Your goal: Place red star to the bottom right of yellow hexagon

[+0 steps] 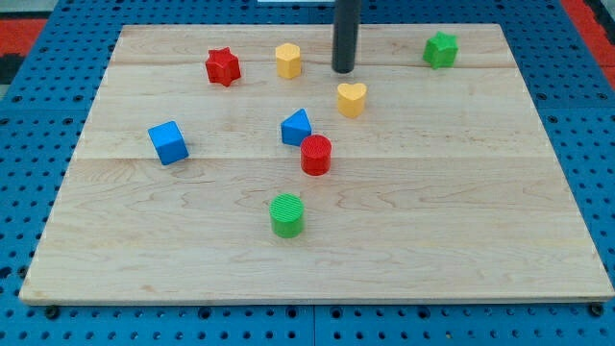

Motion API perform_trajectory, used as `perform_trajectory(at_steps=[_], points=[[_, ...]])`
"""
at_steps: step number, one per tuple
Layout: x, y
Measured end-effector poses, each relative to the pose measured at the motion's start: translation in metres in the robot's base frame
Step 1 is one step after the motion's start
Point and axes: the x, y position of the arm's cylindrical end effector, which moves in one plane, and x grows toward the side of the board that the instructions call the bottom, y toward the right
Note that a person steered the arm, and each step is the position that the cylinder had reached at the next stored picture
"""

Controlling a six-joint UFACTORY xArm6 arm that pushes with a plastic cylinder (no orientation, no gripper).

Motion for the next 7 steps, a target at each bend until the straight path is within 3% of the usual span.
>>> perform_trajectory(at_steps=[1, 2, 3, 5, 6, 7], points=[[0.002, -0.045], [-0.001, -0.047], [0.028, -0.044], [0.044, -0.175], [0.009, -0.223], [-0.02, -0.205]])
